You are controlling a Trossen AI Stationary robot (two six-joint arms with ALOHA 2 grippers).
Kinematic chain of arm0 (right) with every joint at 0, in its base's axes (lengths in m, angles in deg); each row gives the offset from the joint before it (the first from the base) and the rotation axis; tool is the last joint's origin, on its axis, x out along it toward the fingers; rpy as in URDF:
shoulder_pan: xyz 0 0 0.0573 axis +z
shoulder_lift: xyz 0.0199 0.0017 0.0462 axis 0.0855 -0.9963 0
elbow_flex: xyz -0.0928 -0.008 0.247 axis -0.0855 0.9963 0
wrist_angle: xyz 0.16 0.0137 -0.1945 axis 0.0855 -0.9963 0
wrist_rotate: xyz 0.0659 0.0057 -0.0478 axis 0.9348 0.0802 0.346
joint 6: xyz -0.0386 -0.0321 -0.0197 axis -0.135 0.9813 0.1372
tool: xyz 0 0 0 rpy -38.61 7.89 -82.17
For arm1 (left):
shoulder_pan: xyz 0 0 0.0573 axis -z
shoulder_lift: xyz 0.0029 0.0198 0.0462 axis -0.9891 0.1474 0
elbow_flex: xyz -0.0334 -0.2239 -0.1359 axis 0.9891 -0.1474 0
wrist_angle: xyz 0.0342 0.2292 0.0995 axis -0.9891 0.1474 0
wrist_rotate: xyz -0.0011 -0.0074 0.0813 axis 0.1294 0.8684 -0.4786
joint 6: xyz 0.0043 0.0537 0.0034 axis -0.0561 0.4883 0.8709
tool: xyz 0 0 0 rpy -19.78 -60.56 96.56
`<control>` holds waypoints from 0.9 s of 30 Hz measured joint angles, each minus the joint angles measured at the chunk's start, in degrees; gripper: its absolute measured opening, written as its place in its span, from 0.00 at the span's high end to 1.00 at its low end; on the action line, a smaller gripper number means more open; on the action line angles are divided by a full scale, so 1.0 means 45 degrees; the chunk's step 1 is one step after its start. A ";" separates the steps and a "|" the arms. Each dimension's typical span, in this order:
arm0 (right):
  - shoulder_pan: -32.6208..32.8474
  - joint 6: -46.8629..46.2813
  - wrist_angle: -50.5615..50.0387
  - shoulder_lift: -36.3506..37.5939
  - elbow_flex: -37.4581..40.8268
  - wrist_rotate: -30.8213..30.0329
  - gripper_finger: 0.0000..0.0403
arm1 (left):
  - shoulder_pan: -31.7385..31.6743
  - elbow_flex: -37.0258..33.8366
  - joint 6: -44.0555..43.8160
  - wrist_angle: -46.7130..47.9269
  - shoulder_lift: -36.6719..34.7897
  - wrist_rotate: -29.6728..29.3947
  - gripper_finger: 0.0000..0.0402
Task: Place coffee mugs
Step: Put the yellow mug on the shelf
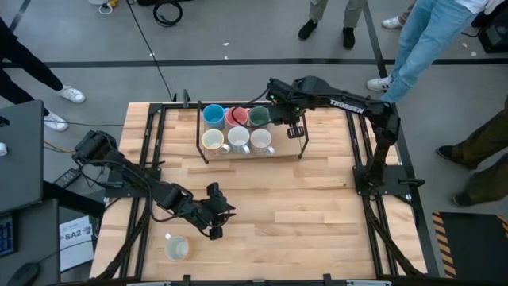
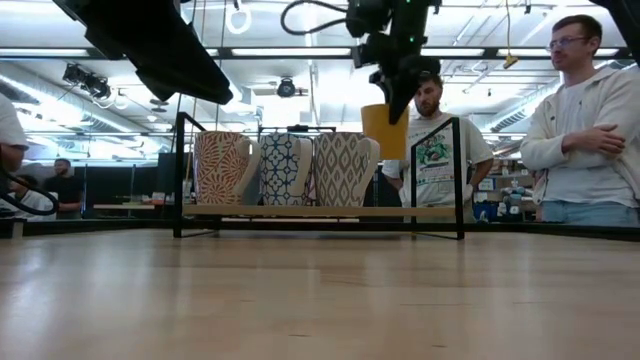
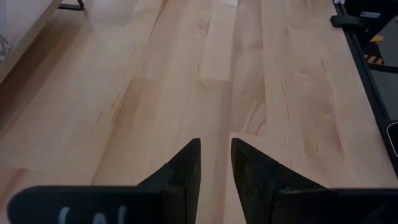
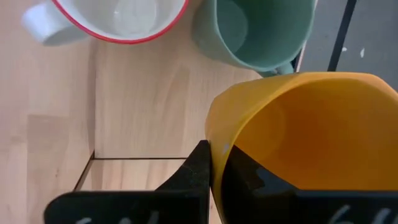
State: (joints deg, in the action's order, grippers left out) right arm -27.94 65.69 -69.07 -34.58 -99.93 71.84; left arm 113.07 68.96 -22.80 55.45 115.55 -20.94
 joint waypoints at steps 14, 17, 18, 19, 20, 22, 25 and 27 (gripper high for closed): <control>-0.0175 -0.0007 0.2201 -0.0005 0.2219 0.0216 0.94 | 0.0000 0.0000 0.0003 0.0005 0.0005 0.0009 0.76; -0.0234 -0.0010 0.2495 -0.0005 0.2590 0.0216 0.94 | 0.0000 0.0000 0.0003 0.0005 0.0005 0.0014 0.76; -0.0246 -0.0009 0.2613 -0.0005 0.2731 0.0216 0.94 | 0.0000 0.0000 0.0003 0.0005 0.0005 0.0014 0.76; -0.0251 -0.0010 0.2753 -0.0005 0.2854 0.0216 0.94 | 0.0000 0.0000 0.0003 0.0005 0.0005 0.0019 0.76; -0.0260 -0.0010 0.2857 -0.0005 0.2966 0.0212 0.94 | 0.0000 0.0000 0.0003 0.0005 0.0005 0.0020 0.76; -0.0279 -0.0013 0.2897 0.0000 0.3146 0.0216 0.94 | 0.0000 0.0000 0.0003 0.0005 0.0005 0.0020 0.76; -0.0315 -0.0010 0.3075 -0.0005 0.3500 0.0229 0.94 | 0.0000 0.0000 0.0008 0.0007 0.0005 0.0019 0.76; -0.0362 -0.0013 0.3291 -0.0005 0.3710 0.0234 0.94 | 0.0000 0.0000 0.0008 0.0005 0.0005 0.0019 0.76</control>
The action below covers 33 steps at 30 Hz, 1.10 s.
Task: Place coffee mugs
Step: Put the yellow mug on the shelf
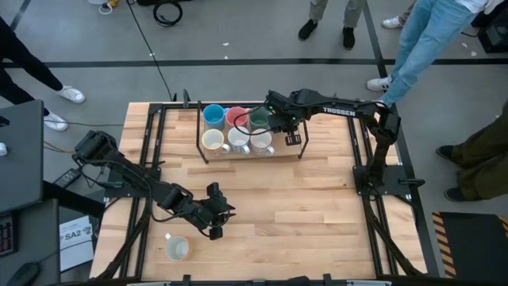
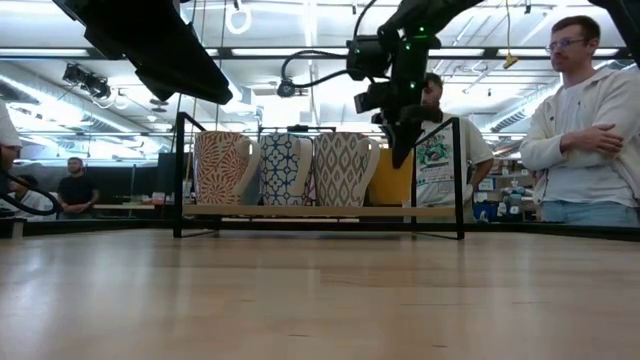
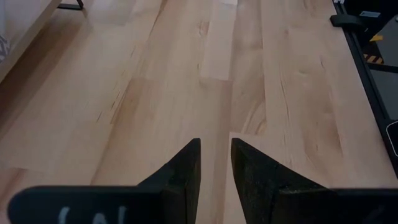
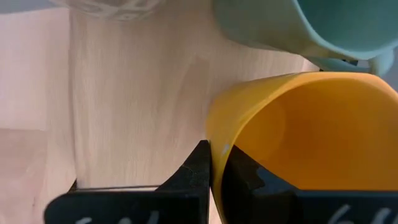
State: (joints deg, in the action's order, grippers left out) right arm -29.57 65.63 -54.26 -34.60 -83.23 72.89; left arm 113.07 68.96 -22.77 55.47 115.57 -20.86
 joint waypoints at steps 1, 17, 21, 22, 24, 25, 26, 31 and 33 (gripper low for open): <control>-0.0033 0.0002 0.0126 0.0000 0.0084 -0.0003 0.94 | 0.0000 0.0000 -0.0003 0.0000 0.0000 0.0000 0.76; -0.0326 -0.0002 0.0816 0.0015 0.0542 0.0283 0.91 | 0.0000 0.0005 -0.0005 0.0005 0.0000 -0.0005 0.76; -0.0326 -0.0049 0.0907 0.0015 0.0542 0.0283 0.86 | 0.0000 0.0005 -0.0005 0.0004 0.0000 -0.0005 0.76; -0.0331 -0.0099 0.0931 0.0015 0.0542 0.0283 0.85 | 0.0000 0.0005 -0.0005 0.0002 0.0000 -0.0005 0.76; -0.0333 -0.0101 0.0950 0.0015 0.0546 0.0283 0.84 | 0.0000 0.0005 -0.0002 0.0005 0.0000 -0.0005 0.76; -0.0329 -0.0099 0.0964 0.0015 0.0551 0.0286 0.83 | 0.0000 0.0005 -0.0005 0.0003 0.0000 -0.0005 0.76; -0.0326 -0.0099 0.0974 0.0015 0.0551 0.0284 0.82 | 0.0000 0.0005 -0.0005 0.0000 0.0000 -0.0005 0.76; -0.0326 -0.0099 0.1000 0.0015 0.0556 0.0293 0.76 | 0.0000 0.0005 0.0000 0.0005 0.0000 -0.0005 0.76; -0.0326 -0.0099 0.1000 0.0015 0.0556 0.0293 0.72 | 0.0000 0.0005 -0.0004 0.0002 0.0000 -0.0005 0.76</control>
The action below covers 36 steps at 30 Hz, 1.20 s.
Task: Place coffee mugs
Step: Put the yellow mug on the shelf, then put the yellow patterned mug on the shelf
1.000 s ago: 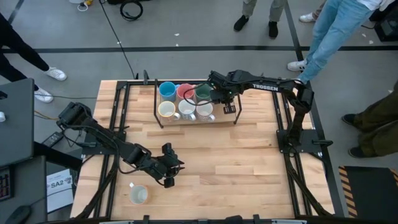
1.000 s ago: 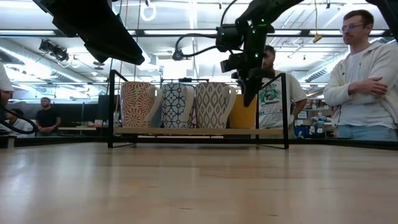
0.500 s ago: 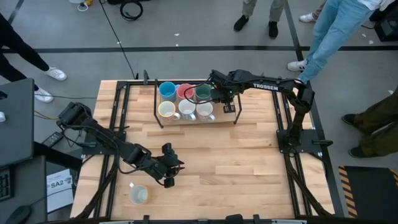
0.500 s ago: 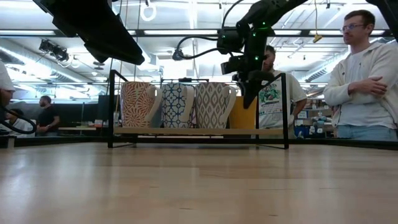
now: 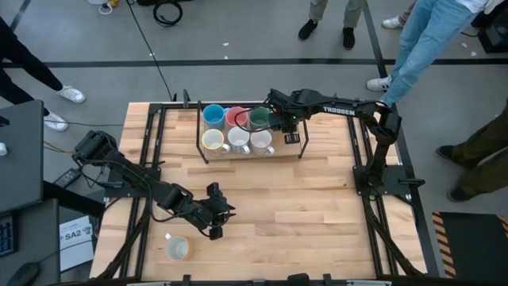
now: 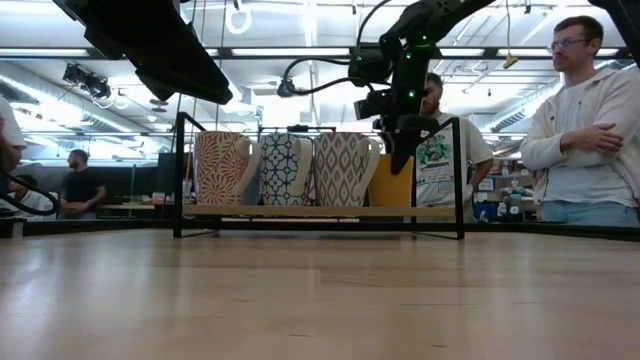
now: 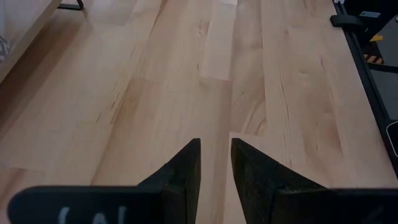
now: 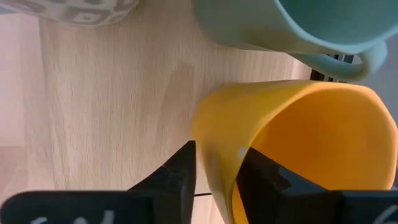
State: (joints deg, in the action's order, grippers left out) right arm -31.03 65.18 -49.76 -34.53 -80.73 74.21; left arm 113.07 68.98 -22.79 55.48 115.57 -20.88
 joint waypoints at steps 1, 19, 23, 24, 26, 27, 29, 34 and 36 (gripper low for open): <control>0.0000 0.0000 0.0000 0.0000 0.0000 0.0002 0.70 | 0.0000 0.0000 0.0000 0.0001 0.0000 0.0000 0.76; 0.0029 -0.0005 0.0082 0.0000 0.0000 0.0005 0.54 | 0.0005 0.0005 0.0000 -0.0002 0.0000 0.0000 0.76; 0.0034 -0.0005 -0.0289 0.0000 -0.0262 -0.0054 0.54 | 0.0005 0.0005 0.0000 -0.0002 0.0000 0.0000 0.76; 0.0041 -0.0010 -0.0432 0.0000 -0.0401 -0.0057 0.54 | 0.0005 0.0005 0.0000 -0.0002 0.0000 0.0000 0.76; 0.0100 -0.0010 -0.0726 0.0000 -0.0705 -0.0060 0.54 | 0.0010 0.0005 -0.0005 -0.0002 0.0000 0.0000 0.76; 0.0138 -0.0008 -0.0863 0.0000 -0.0869 -0.0058 0.54 | 0.0010 0.0005 -0.0003 -0.0002 0.0000 0.0000 0.76; 0.0247 -0.0006 -0.1162 0.0000 -0.1213 -0.0060 0.54 | 0.0010 0.0005 -0.0005 -0.0002 0.0004 0.0000 0.76; 0.0624 -0.0010 -0.2314 0.0000 -0.2202 -0.0078 0.54 | 0.0010 0.0005 -0.0005 -0.0017 0.0005 0.0000 0.76; 0.0817 -0.0052 -0.2911 0.0000 -0.2576 -0.0083 0.54 | 0.0010 0.0005 -0.0005 -0.0031 0.0003 0.0000 0.76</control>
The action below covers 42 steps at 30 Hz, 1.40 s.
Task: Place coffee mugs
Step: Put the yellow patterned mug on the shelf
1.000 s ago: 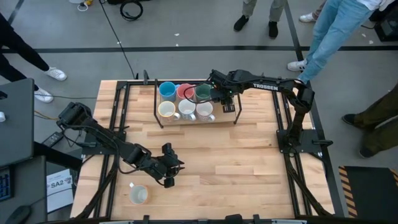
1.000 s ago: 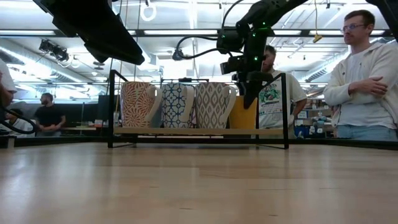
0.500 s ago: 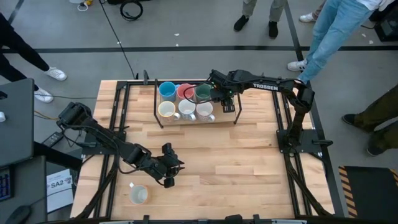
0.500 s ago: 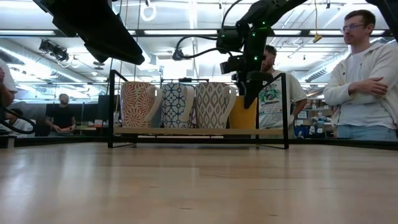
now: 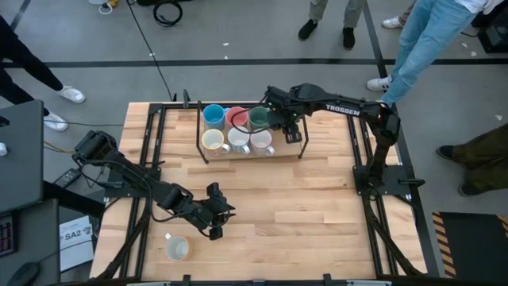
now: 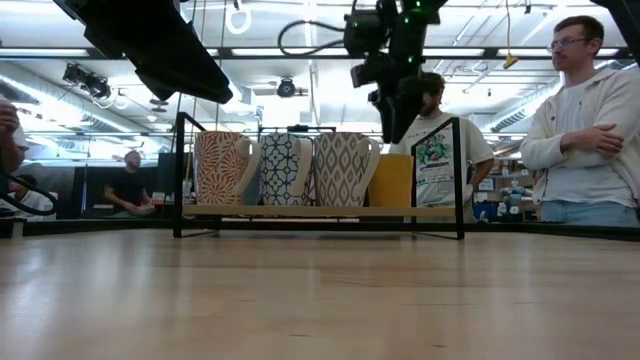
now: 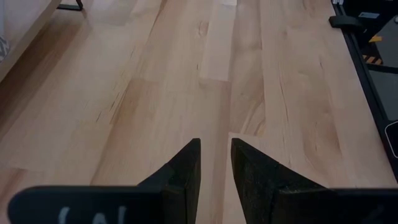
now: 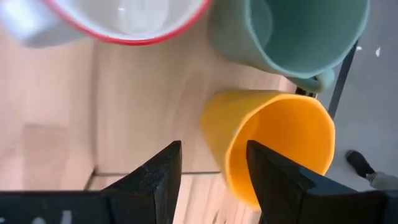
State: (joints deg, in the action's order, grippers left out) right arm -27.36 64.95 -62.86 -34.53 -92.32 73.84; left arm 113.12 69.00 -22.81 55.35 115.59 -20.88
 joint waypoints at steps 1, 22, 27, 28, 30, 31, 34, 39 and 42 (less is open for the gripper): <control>0.0114 -0.0093 -0.0306 0.0000 -0.0211 0.0000 0.54 | 0.0000 0.0000 0.0000 -0.0006 0.0002 0.0000 0.76; 0.4211 -0.4266 -0.2076 0.0000 -0.1271 0.0656 0.54 | 0.0000 0.1061 0.0015 -0.0504 0.0002 0.3351 0.76; 0.5294 -0.5461 -0.1656 0.0000 -0.1271 0.0656 0.54 | 0.0057 0.2017 -0.0028 0.1032 0.0002 0.4640 0.76; 0.5511 -0.5671 -0.1545 0.0000 -0.1271 0.0656 0.54 | 0.0095 0.2238 -0.0131 0.1530 0.0002 0.4938 0.76; 0.5928 -0.5996 -0.1350 0.0000 -0.1271 0.0661 0.54 | 0.0189 0.2721 -0.0515 0.2944 0.0002 0.5485 0.76; 0.6130 -0.6151 -0.1227 0.0000 -0.1271 0.0661 0.54 | 0.0256 0.2992 -0.0731 0.3762 0.0002 0.5779 0.76; 0.6711 -0.6578 -0.0709 0.0000 -0.1271 0.0661 0.54 | 0.0542 0.3931 -0.1388 0.6497 0.0002 0.6506 0.76; 0.7501 -0.6996 0.0276 0.0000 -0.1266 0.0661 0.54 | 0.1237 0.5446 -0.1989 1.0223 0.0002 0.6883 0.76; 0.7867 -0.7006 0.1023 0.0000 -0.1261 0.0661 0.54 | 0.1717 0.6091 -0.2011 1.1699 0.0002 0.6831 0.76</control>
State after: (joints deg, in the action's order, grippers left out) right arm 8.04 33.42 -58.25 -34.53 -98.00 76.81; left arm 120.85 96.41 -31.86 107.99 115.60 9.86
